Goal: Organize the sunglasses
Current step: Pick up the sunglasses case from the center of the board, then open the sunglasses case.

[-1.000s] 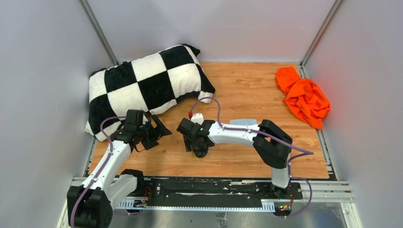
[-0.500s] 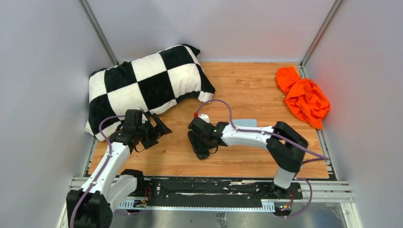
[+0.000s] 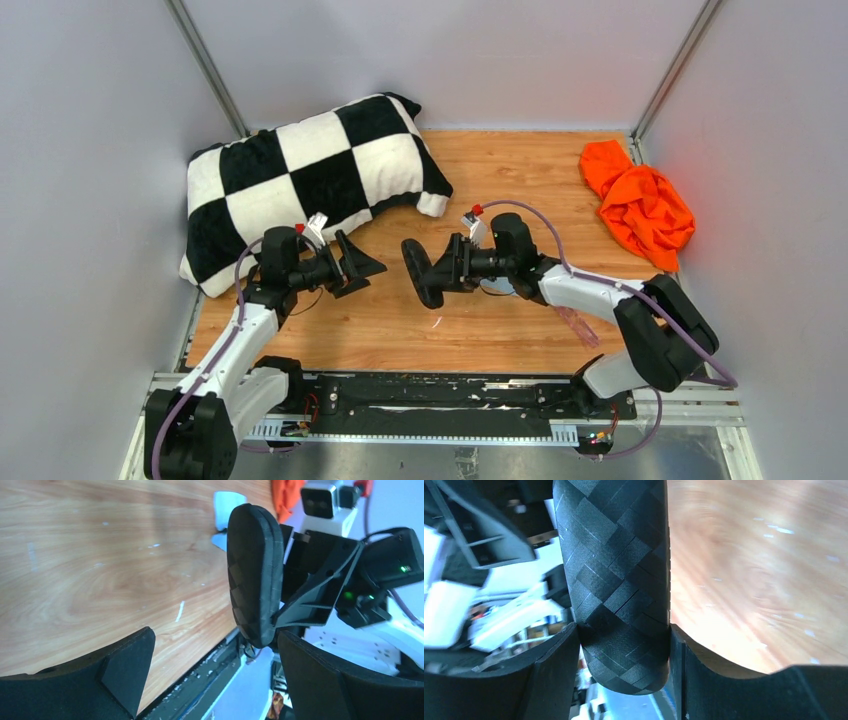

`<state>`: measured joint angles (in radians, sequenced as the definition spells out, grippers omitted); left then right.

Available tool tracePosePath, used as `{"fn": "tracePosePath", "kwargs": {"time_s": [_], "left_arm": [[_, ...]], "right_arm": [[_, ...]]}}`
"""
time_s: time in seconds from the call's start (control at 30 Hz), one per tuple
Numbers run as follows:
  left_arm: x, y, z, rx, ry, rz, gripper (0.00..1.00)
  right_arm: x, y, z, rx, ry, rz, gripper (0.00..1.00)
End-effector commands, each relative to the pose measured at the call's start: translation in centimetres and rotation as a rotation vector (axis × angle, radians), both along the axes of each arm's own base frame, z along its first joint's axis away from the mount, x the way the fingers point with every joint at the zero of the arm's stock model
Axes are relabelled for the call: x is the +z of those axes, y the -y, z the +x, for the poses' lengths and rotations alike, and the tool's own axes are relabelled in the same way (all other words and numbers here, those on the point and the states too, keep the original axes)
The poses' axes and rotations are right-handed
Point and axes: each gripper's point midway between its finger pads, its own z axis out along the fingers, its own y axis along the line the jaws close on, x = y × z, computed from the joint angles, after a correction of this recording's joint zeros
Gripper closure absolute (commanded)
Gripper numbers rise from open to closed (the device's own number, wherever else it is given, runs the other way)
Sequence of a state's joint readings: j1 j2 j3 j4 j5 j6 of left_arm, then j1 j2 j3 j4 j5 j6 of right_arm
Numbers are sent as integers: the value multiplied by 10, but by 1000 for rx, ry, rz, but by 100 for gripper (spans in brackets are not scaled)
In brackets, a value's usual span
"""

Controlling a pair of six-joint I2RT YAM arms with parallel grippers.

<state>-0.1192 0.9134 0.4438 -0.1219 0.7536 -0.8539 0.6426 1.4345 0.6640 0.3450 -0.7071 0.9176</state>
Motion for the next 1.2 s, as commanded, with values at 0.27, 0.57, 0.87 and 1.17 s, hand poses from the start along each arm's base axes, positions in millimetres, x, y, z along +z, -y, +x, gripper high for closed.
{"fn": "tracePosePath", "kwargs": {"time_s": [0.27, 0.57, 0.87, 1.17], "left_arm": [[89, 31, -6, -193, 255, -165, 0], [105, 41, -5, -238, 282, -190, 0], [105, 42, 3, -214, 273, -190, 0], [114, 51, -1, -250, 316, -205, 0]], "right_arm": [[113, -14, -21, 184, -83, 585, 48], [120, -21, -23, 199, -99, 650, 50], [128, -25, -27, 221, -88, 664, 50], [139, -37, -38, 283, -69, 681, 49]]}}
